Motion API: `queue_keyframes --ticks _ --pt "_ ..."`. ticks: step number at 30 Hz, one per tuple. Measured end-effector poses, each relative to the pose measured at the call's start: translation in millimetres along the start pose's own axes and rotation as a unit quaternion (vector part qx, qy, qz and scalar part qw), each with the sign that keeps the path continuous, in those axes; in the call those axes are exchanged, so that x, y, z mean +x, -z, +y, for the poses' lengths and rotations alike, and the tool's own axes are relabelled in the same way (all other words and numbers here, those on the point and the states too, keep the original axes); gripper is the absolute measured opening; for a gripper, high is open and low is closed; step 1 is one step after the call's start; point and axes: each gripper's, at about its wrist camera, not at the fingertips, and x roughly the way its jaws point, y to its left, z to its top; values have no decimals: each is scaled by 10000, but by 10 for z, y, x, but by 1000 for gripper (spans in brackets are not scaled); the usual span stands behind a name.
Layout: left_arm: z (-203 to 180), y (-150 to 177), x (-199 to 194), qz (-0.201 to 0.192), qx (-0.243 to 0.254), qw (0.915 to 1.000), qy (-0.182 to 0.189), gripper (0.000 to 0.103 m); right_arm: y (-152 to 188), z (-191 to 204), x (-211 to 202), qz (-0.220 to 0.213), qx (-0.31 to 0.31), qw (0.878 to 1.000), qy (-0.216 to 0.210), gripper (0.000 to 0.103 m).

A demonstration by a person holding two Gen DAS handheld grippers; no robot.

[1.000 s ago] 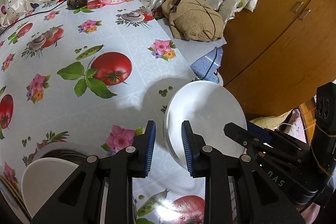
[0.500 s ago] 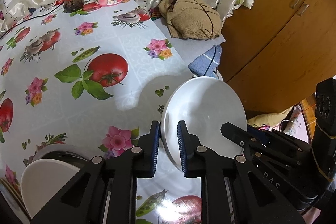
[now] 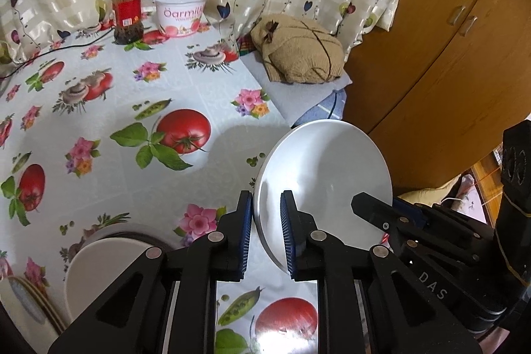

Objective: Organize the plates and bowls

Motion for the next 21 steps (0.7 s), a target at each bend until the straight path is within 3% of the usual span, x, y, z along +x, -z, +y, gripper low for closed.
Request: queue_keyframes --ticks 21 --pt "326 303 -756 -456 -224 9981 -349 18 123 699 -420 -252 -541 9977 -318 17"
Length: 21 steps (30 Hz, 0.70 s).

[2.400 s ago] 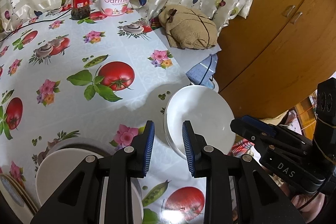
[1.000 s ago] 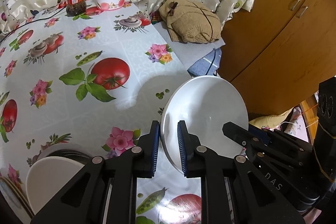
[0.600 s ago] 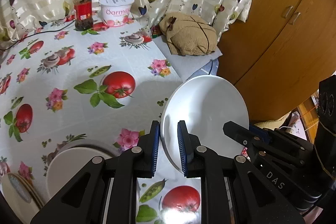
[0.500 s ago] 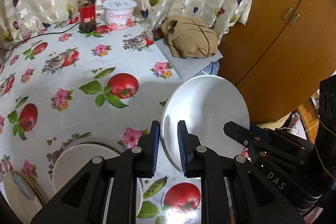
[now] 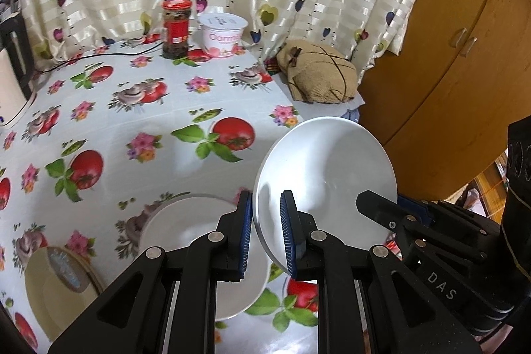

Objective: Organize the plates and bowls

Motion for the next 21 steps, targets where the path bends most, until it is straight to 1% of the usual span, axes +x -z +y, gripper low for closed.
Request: queue_keyframes --ticks 8,16,21 --pt "221 128 -129 -25 -204 9996 -190 18 64 291 42 94 -242 9995 -173 17" --pt "418 252 -193 42 -404 9987 -291 18 122 471 139 244 -388 9983 -351 17" --pt "506 329 -173 153 -503 9980 -345 18 157 528 221 376 -440 9974 -429 17"
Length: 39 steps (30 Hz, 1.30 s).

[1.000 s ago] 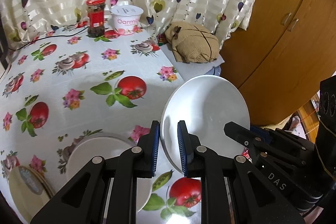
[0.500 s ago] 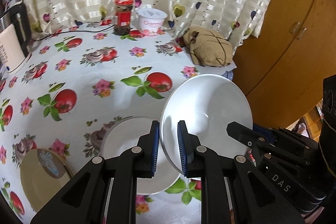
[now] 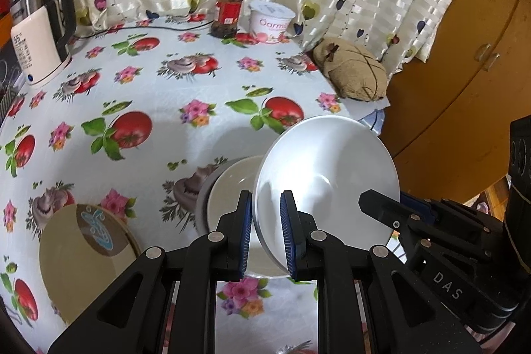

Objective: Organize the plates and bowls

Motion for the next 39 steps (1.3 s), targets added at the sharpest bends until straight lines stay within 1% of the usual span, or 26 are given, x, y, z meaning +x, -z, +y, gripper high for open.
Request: queue_keyframes --ticks 12,20,25,27,32,36,37,39 --pt "236 113 101 275 -257 9992 -144 18 47 143 233 328 -159 9992 -173 17" --pt "282 137 139 328 -284 9990 -132 18 32 169 324 437 -242 9986 -145 17" --pt "304 145 156 317 -290 9990 -142 18 28 146 364 475 -238 9985 -91 19" --pt "323 142 162 311 -303 9990 -68 18 19 128 371 458 -224 9987 -66 19" --pt "332 137 152 235 -280 9993 -45 18 10 120 373 444 -232 9987 -70 20" --pt "335 147 155 213 -285 9994 -8 18 7 111 368 390 -256 9989 -86 19" --pt "334 149 153 198 -281 9994 1 18 7 108 370 368 -267 9989 -65 18" --pt "323 151 147 179 -268 9995 10 18 11 107 374 338 -284 9990 -39 17"
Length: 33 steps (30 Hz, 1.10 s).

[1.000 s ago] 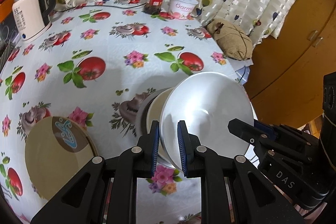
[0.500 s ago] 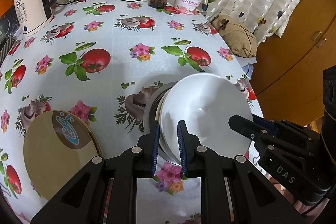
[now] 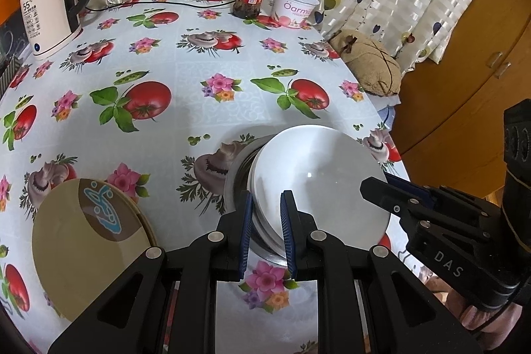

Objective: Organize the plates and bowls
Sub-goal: 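Close both tools on the rim of the combined white bowl stack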

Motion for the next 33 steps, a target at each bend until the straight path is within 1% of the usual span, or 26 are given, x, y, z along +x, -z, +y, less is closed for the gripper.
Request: queue_keyframes --ticks 18,28,33 --pt "13 28 -19 -159 46 9999 33 18 14 10 6 -69 -94 9999 56 17" --pt "14 47 -20 -183 74 9998 27 18 24 -1 25 -42 -90 9999 -19 17" --pt "22 46 -24 -211 46 9997 92 18 36 -5 20 -32 -90 9999 -36 18"
